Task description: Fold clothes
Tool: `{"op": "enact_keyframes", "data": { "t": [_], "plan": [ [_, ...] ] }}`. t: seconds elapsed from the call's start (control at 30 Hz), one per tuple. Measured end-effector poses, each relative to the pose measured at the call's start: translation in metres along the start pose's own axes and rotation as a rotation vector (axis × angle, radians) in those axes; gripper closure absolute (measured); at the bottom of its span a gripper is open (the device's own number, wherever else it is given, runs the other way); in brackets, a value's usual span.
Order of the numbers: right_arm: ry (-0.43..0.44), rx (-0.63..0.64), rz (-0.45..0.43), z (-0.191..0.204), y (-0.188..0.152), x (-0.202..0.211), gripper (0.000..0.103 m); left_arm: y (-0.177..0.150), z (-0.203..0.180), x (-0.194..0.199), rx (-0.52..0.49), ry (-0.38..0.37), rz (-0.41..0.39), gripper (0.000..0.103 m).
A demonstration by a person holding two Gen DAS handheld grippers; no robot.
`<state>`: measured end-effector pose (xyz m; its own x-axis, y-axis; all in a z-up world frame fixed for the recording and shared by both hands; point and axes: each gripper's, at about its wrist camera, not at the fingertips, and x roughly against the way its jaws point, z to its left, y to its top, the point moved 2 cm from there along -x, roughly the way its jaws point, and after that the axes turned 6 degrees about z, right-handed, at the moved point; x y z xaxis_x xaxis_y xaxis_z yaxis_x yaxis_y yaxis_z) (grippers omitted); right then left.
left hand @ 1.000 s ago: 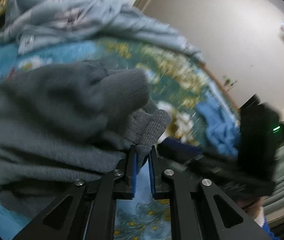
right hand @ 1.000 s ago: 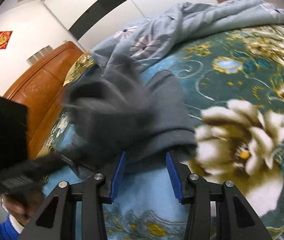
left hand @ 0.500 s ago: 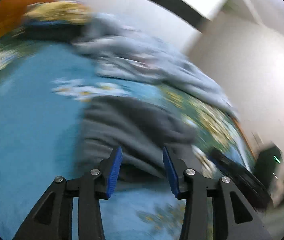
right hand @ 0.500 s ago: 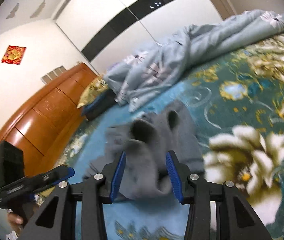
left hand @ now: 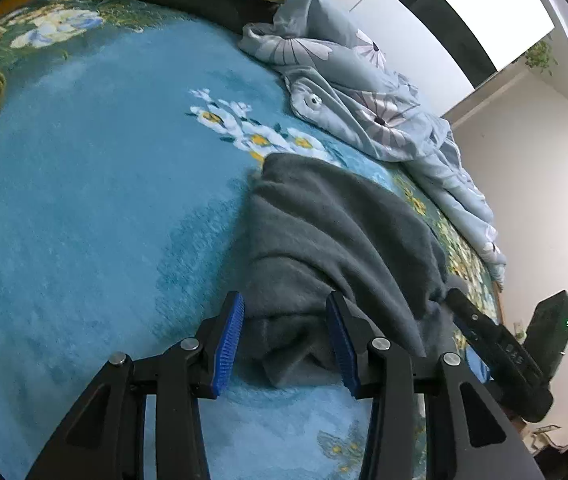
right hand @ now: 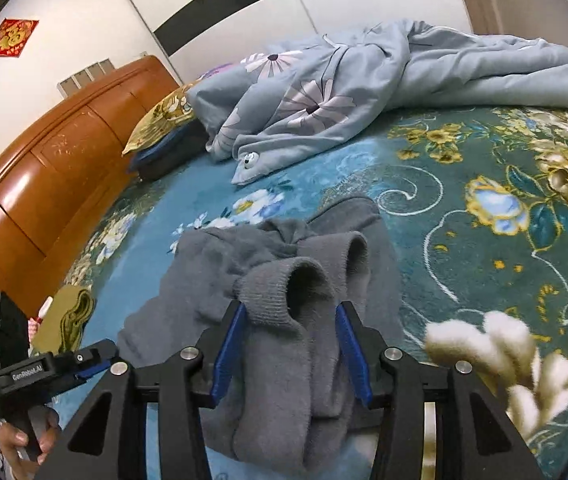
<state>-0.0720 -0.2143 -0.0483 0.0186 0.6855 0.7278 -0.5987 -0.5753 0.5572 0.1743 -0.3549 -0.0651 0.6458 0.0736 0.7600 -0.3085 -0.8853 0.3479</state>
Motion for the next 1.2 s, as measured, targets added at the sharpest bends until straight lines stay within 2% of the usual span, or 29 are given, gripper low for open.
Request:
{"op": "enact_keyframes", "data": {
  "t": [0.17,0.23,0.33,0.4,0.5,0.57,0.63,0.83,0.97,1.03,1.13,1.2],
  "plan": [
    [-0.011,0.018,-0.041,0.014,0.0,0.007,0.053,0.005,0.008,-0.005,0.022,0.02,-0.015,0.058],
    [-0.015,0.032,-0.051,0.019,-0.001,0.01,0.053,0.007,0.011,-0.014,0.03,0.023,0.009,0.053],
    [-0.015,0.06,-0.024,0.026,-0.003,0.007,0.053,0.006,0.016,-0.022,0.053,0.022,0.045,0.053],
    [-0.023,0.059,0.0,0.028,-0.004,0.002,0.054,0.006,0.019,-0.02,0.078,-0.01,0.053,0.053],
    [-0.055,0.054,0.018,0.028,-0.002,-0.003,0.07,0.007,0.02,-0.021,0.087,-0.02,0.067,0.052],
    [-0.072,0.055,0.022,0.028,0.005,-0.002,0.075,0.006,0.022,-0.023,0.1,-0.017,0.083,0.052],
    [-0.101,0.065,0.014,0.031,0.018,0.004,0.088,0.006,0.022,-0.023,0.106,-0.018,0.09,0.052],
    [-0.166,0.124,-0.082,0.038,0.076,0.034,0.089,0.003,0.019,-0.027,0.102,-0.022,0.117,0.047],
    [-0.264,0.122,-0.013,0.021,0.084,0.001,0.09,0.001,0.018,-0.03,0.095,-0.016,0.135,0.047],
    [-0.299,0.073,0.031,0.001,0.08,-0.021,0.09,0.0,0.02,-0.031,0.104,-0.033,0.146,0.046],
    [-0.283,-0.018,0.063,-0.023,0.071,-0.04,0.089,0.0,0.02,-0.033,0.106,-0.031,0.157,0.044],
    [-0.284,-0.032,0.077,-0.029,0.065,-0.045,0.089,0.001,0.02,-0.033,0.109,-0.03,0.161,0.044]
  ]
}}
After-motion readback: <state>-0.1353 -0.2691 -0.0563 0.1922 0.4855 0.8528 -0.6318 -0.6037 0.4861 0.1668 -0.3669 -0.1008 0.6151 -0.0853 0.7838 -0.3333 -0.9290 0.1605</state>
